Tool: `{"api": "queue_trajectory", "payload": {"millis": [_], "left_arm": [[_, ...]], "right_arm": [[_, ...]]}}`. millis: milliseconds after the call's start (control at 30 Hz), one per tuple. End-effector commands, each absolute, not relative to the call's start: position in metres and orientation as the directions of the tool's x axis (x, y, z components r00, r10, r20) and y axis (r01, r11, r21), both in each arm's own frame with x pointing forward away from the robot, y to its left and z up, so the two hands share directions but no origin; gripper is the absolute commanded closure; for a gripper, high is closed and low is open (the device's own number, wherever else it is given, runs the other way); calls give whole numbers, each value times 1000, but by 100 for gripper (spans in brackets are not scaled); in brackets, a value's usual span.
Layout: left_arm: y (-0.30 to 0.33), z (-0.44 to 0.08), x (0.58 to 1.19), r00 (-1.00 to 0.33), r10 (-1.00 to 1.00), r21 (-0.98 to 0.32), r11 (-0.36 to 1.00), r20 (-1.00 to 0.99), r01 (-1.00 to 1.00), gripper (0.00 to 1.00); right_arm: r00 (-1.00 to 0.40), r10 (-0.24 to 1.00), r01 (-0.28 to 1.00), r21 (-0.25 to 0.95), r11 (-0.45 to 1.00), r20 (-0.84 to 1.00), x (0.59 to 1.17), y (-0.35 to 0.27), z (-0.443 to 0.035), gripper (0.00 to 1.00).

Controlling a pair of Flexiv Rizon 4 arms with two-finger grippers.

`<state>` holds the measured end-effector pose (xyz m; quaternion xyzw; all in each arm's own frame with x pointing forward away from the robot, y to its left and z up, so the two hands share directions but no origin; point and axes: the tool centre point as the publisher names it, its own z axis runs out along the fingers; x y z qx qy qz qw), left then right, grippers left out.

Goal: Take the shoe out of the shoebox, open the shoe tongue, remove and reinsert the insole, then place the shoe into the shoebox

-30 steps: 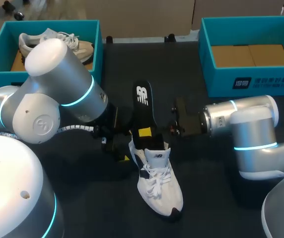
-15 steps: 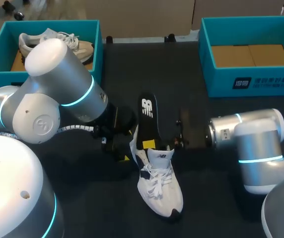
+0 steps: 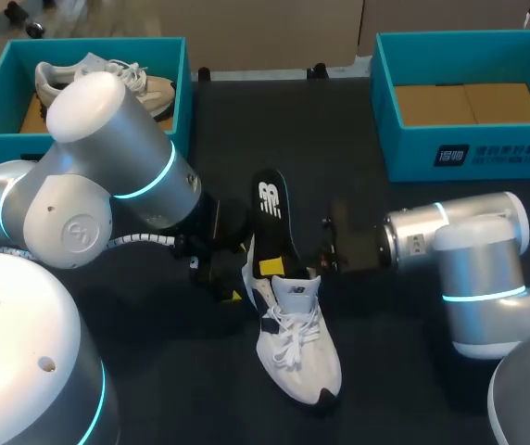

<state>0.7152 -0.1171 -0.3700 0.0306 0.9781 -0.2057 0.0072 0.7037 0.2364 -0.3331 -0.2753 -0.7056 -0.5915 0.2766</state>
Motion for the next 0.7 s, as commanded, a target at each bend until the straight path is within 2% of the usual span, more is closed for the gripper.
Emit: {"api": "queue_trajectory", "payload": {"millis": [33,433,500,533,700], "left_arm": [[-117,-371,714,-998,56,-404,913,-29,63,0],[-117,-371,714,-998,56,-404,913,-29,63,0],[-117,-371,714,-998,56,-404,913,-29,63,0],[-117,-371,714,-998,56,-404,913,-29,63,0],[-117,-371,714,-998,56,-404,913,-29,63,0]], "right_arm": [[-702,67,709,686,163,709,707,238,-326,62],[-718,41,691,705,158,694,722,241,-318,72],[-716,36,694,705,149,697,726,241,-318,84],[-713,35,697,702,145,701,728,241,-319,100],[-670,39,739,661,135,741,735,239,-329,100]]}}
